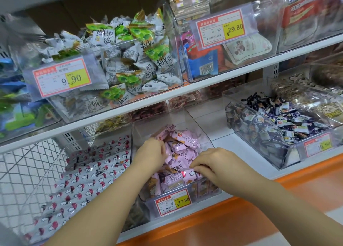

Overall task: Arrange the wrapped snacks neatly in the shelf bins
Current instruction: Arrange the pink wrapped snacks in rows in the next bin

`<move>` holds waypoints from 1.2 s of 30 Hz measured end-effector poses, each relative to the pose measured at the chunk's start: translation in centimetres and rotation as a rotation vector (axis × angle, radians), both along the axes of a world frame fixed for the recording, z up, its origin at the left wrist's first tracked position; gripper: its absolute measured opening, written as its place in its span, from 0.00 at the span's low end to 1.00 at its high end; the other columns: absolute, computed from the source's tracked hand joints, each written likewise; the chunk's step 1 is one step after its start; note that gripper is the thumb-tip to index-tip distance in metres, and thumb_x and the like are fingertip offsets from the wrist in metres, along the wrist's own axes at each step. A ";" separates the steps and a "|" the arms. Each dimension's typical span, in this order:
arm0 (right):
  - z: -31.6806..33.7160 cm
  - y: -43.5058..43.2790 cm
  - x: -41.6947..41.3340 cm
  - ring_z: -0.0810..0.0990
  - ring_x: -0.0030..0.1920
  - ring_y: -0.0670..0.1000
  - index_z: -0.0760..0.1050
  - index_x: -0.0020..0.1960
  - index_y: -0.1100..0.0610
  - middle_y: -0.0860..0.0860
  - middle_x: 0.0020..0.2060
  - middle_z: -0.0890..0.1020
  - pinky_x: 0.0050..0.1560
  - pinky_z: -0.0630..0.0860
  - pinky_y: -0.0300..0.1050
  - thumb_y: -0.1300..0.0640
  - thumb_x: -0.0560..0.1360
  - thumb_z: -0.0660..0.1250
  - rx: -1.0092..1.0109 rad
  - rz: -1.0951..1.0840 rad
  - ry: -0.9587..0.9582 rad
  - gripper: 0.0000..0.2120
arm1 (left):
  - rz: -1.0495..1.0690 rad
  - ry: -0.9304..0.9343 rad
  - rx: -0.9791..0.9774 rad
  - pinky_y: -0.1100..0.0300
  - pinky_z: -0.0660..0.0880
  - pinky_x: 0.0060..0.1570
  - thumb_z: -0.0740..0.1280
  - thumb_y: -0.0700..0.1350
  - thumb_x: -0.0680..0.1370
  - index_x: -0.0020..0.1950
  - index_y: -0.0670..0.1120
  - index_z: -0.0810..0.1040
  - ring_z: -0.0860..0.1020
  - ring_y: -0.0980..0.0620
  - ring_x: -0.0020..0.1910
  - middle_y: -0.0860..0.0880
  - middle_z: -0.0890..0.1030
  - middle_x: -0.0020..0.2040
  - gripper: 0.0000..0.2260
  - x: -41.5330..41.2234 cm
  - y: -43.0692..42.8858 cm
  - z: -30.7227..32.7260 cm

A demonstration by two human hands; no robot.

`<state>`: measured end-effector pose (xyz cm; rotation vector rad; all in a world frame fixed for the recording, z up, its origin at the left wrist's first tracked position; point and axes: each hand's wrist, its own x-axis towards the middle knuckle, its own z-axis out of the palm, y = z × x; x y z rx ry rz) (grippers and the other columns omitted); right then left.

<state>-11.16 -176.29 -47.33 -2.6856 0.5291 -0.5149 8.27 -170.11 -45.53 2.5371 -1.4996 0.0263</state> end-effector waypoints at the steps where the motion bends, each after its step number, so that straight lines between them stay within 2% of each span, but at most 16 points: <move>1: 0.0 0.0 0.0 0.75 0.56 0.43 0.78 0.59 0.49 0.42 0.55 0.81 0.57 0.71 0.38 0.51 0.80 0.58 0.002 0.000 -0.001 0.13 | -0.015 0.020 -0.049 0.61 0.67 0.41 0.66 0.43 0.76 0.36 0.46 0.73 0.76 0.49 0.43 0.48 0.75 0.44 0.09 -0.2 0.8 0.6; 4: 0.0 0.0 0.0 0.75 0.56 0.42 0.78 0.59 0.48 0.42 0.55 0.81 0.57 0.71 0.38 0.50 0.80 0.58 0.003 -0.002 -0.003 0.13 | -0.039 0.166 -0.172 0.61 0.67 0.45 0.66 0.43 0.75 0.36 0.45 0.74 0.75 0.53 0.47 0.52 0.76 0.48 0.08 -0.3 3.4 2.0; 6: -0.1 0.0 0.0 0.75 0.55 0.42 0.79 0.59 0.48 0.41 0.54 0.81 0.56 0.71 0.38 0.50 0.79 0.59 0.002 -0.004 -0.010 0.13 | 0.006 0.460 -0.272 0.56 0.74 0.48 0.67 0.42 0.75 0.35 0.45 0.74 0.80 0.52 0.47 0.55 0.78 0.53 0.09 -0.5 4.9 3.1; 7: -0.1 0.0 -0.1 0.75 0.54 0.42 0.79 0.58 0.48 0.41 0.53 0.81 0.56 0.71 0.38 0.50 0.79 0.60 0.006 -0.009 -0.015 0.12 | 0.037 0.663 -0.332 0.55 0.77 0.44 0.66 0.40 0.76 0.35 0.44 0.74 0.82 0.50 0.44 0.54 0.80 0.53 0.09 -0.8 5.3 3.6; 9: -0.2 0.0 0.0 0.77 0.52 0.42 0.80 0.55 0.48 0.41 0.51 0.81 0.53 0.73 0.39 0.50 0.78 0.61 0.016 -0.016 -0.027 0.11 | 0.110 1.058 -0.425 0.62 0.74 0.33 0.63 0.37 0.77 0.37 0.43 0.74 0.83 0.49 0.40 0.48 0.84 0.50 0.09 -1.3 6.2 4.4; 11: -0.3 0.2 0.0 0.77 0.51 0.42 0.80 0.54 0.48 0.41 0.50 0.81 0.52 0.73 0.39 0.50 0.78 0.62 0.025 -0.020 -0.037 0.10 | 0.178 1.349 -0.492 0.66 0.70 0.24 0.61 0.37 0.77 0.35 0.44 0.72 0.83 0.48 0.39 0.43 0.84 0.45 0.11 -1.5 6.8 5.0; 13: -0.3 0.3 0.0 0.77 0.51 0.41 0.80 0.54 0.47 0.40 0.50 0.81 0.52 0.73 0.37 0.50 0.78 0.62 0.018 -0.025 -0.035 0.10 | 0.219 1.546 -0.533 0.68 0.68 0.20 0.60 0.38 0.76 0.32 0.45 0.68 0.82 0.49 0.36 0.43 0.84 0.43 0.13 -1.3 7.2 5.2; 16: -0.1 0.4 0.0 0.77 0.52 0.41 0.80 0.55 0.47 0.40 0.51 0.81 0.53 0.73 0.37 0.49 0.78 0.62 0.011 -0.028 -0.028 0.11 | 0.272 1.635 -0.537 0.68 0.66 0.20 0.59 0.38 0.74 0.28 0.45 0.69 0.82 0.50 0.36 0.43 0.83 0.42 0.14 -0.8 7.1 4.9; 19: 0.0 0.5 0.0 0.76 0.53 0.41 0.80 0.55 0.47 0.40 0.52 0.81 0.54 0.73 0.39 0.49 0.78 0.61 0.022 -0.028 -0.021 0.11 | 0.263 1.664 -0.501 0.69 0.67 0.20 0.61 0.37 0.69 0.34 0.43 0.69 0.82 0.49 0.35 0.41 0.82 0.44 0.04 -0.8 6.7 4.5; 21: 0.1 0.5 0.0 0.76 0.55 0.42 0.80 0.56 0.47 0.40 0.59 0.77 0.55 0.72 0.39 0.49 0.78 0.61 0.029 -0.027 -0.006 0.11 | 0.257 1.666 -0.483 0.69 0.68 0.21 0.59 0.36 0.70 0.31 0.43 0.69 0.82 0.50 0.32 0.41 0.82 0.44 0.08 -0.9 6.4 4.1; 23: 0.3 0.6 -0.1 0.76 0.56 0.45 0.79 0.56 0.46 0.40 0.65 0.71 0.53 0.71 0.40 0.48 0.78 0.60 0.026 -0.035 0.023 0.11 | 0.248 1.685 -0.480 0.69 0.70 0.22 0.57 0.36 0.70 0.30 0.44 0.67 0.81 0.51 0.30 0.42 0.81 0.39 0.09 -1.0 6.2 4.0; 25: 0.3 0.8 -0.1 0.76 0.53 0.46 0.79 0.56 0.46 0.41 0.68 0.65 0.49 0.70 0.41 0.47 0.78 0.60 0.019 -0.044 0.041 0.12 | 0.235 1.738 -0.489 0.68 0.71 0.22 0.57 0.36 0.68 0.36 0.42 0.70 0.81 0.52 0.30 0.44 0.79 0.38 0.04 -1.0 5.9 4.1; 28: 0.4 1.0 -0.1 0.76 0.47 0.45 0.78 0.57 0.46 0.40 0.69 0.61 0.44 0.66 0.40 0.46 0.78 0.60 0.009 -0.056 0.057 0.12 | 0.252 1.770 -0.504 0.68 0.72 0.23 0.57 0.37 0.70 0.49 0.38 0.75 0.82 0.52 0.30 0.45 0.73 0.42 0.12 -0.8 5.7 4.1; 31: 0.3 1.2 -0.1 0.74 0.45 0.46 0.77 0.57 0.45 0.41 0.68 0.60 0.43 0.64 0.40 0.45 0.78 0.61 0.007 -0.065 0.049 0.12 | 0.277 1.798 -0.513 0.67 0.73 0.23 0.57 0.38 0.73 0.50 0.37 0.78 0.82 0.51 0.30 0.45 0.75 0.40 0.12 -0.9 5.8 4.3; 36: 0.2 1.2 0.0 0.71 0.44 0.45 0.77 0.55 0.44 0.41 0.66 0.60 0.43 0.62 0.39 0.44 0.77 0.60 -0.004 -0.072 0.055 0.11 | 0.286 1.852 -0.512 0.67 0.74 0.23 0.56 0.35 0.75 0.52 0.42 0.80 0.81 0.51 0.29 0.42 0.81 0.38 0.14 -1.1 6.2 4.0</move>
